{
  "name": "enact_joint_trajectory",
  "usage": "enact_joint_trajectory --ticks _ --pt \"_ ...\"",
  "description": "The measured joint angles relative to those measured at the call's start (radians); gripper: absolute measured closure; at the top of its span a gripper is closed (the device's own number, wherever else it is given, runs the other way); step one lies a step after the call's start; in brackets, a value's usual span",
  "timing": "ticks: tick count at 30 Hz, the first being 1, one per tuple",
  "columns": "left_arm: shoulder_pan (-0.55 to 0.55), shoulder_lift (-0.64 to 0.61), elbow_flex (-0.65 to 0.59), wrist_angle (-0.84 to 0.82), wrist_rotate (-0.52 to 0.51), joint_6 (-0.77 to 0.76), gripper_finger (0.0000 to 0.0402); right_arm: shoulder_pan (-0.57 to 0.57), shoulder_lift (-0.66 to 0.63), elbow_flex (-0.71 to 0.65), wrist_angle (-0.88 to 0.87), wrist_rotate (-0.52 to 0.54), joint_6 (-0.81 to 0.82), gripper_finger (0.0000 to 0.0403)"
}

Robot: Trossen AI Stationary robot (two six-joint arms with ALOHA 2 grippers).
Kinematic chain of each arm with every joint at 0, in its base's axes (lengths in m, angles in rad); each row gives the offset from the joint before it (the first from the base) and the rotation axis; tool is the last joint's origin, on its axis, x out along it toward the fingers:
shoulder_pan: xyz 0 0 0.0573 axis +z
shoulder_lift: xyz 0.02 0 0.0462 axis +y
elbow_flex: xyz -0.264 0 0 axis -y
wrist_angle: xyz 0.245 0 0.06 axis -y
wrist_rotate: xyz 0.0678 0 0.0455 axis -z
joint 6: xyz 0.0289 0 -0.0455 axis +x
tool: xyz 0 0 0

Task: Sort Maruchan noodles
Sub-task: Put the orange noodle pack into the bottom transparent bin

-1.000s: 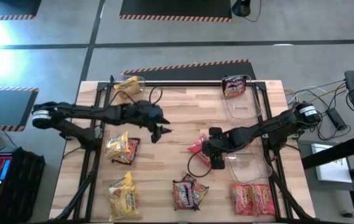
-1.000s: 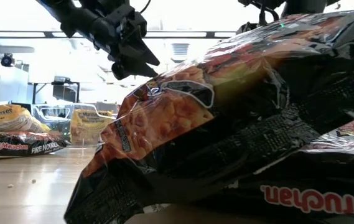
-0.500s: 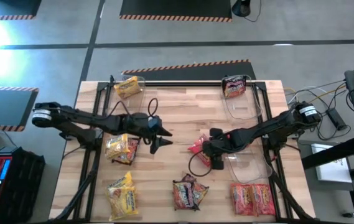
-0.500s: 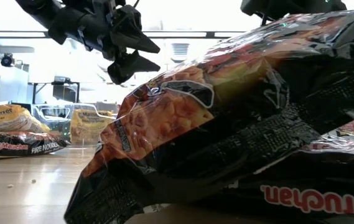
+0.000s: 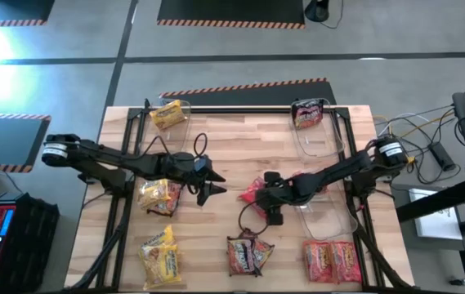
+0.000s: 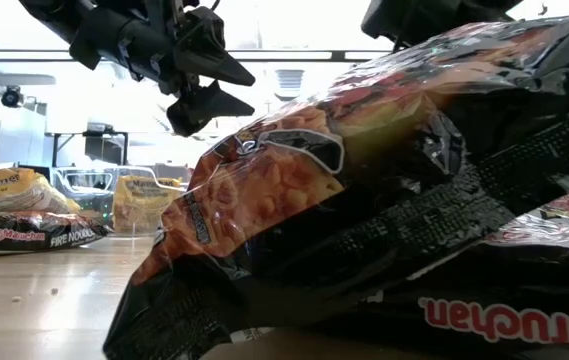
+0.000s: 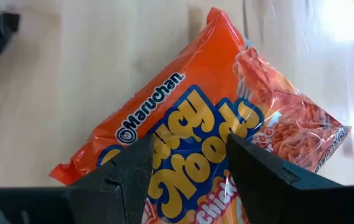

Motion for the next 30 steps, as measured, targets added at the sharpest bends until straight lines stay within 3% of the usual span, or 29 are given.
enact_joint_trajectory --ticks 8,14,23,30 --pt "-0.007 0.0 -0.048 -0.005 0.0 -0.097 0.0207 -0.026 0.063 0.051 0.137 0.008 -0.1 0.0209" --pt "-0.013 0.0 -0.101 0.0 -0.069 -0.195 0.0207 -0.031 0.071 0.107 0.221 0.008 -0.147 0.0209" --pt "-0.013 0.0 -0.152 0.032 -0.089 -0.327 0.0207 0.033 0.012 0.182 -0.003 0.008 0.079 0.0209" --pt "-0.013 0.057 -0.164 0.086 -0.105 -0.356 0.0207 0.056 0.023 0.116 -0.003 0.064 0.189 0.0209"
